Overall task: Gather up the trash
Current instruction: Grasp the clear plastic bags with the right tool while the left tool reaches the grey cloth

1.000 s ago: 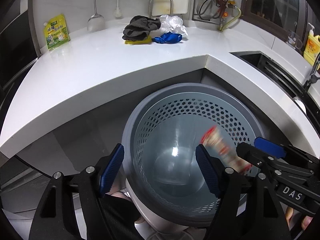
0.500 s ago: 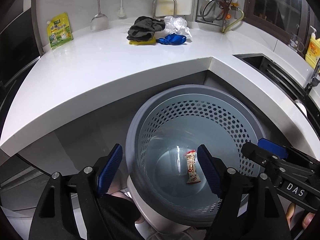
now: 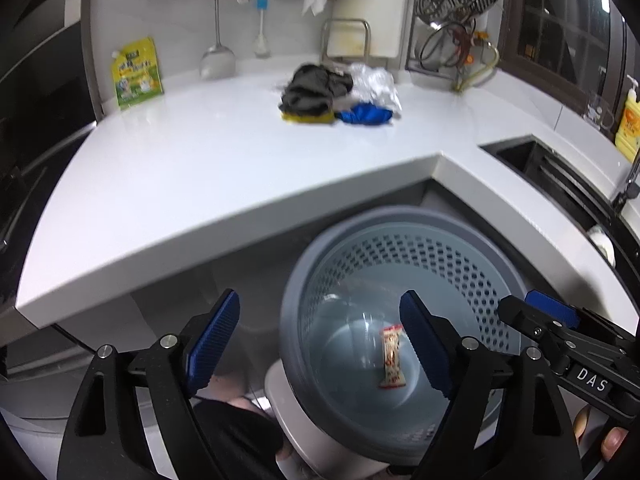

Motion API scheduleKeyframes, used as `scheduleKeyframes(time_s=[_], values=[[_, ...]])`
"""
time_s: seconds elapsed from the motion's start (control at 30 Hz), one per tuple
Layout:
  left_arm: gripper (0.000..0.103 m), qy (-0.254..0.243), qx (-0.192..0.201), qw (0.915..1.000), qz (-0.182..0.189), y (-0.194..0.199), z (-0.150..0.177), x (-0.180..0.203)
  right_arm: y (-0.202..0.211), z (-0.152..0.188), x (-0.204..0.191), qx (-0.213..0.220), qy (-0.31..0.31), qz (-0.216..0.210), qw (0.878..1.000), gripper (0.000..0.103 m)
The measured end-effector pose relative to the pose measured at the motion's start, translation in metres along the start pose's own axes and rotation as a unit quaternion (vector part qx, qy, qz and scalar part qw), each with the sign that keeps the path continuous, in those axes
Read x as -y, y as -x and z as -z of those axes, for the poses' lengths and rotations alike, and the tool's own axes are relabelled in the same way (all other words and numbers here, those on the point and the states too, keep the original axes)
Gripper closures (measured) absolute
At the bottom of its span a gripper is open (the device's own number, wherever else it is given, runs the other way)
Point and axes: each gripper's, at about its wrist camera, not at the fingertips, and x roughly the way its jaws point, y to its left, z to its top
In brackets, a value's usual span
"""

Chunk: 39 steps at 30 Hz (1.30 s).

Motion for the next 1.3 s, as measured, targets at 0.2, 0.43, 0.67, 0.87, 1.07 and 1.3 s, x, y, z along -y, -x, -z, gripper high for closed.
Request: scheduleKeyframes(time_s=[0.2, 0.43, 0.67, 0.87, 1.07, 1.3], values=[[0.018, 0.010, 0.026, 0.9996, 0.001, 0.005, -0.029, -0.009, 0.000, -0.028, -0.004, 0.020, 0.014, -0.003, 1.000, 0.045], [0.014, 0.017, 0.061, 0.9979, -0.012, -0.001, -0.073, -0.017, -0.012, -0.075, -0.009, 0.042, 0.029, -0.002, 0.999, 0.045], [0.013, 0.025, 0.080, 0.9961, -0.026, -0.023, -0.125, -0.026, -0.035, -0.136, -0.015, 0.054, 0.054, 0.009, 0.997, 0.042], [0.011, 0.033, 0.089, 0.9947, -0.039, -0.044, -0.164, -0.035, -0.063, -0.185, -0.026, 0.058, 0.087, 0.009, 0.994, 0.042], [0.011, 0.032, 0.088, 0.9942, -0.051, -0.067, -0.189, -0.041, -0.101, -0.226, -0.030, 0.046, 0.106, 0.011, 0.993, 0.042], [0.009, 0.031, 0.079, 0.9945, -0.061, -0.092, -0.202, -0.043, -0.144, -0.256, -0.035, 0.026, 0.133, 0.013, 0.991, 0.042]])
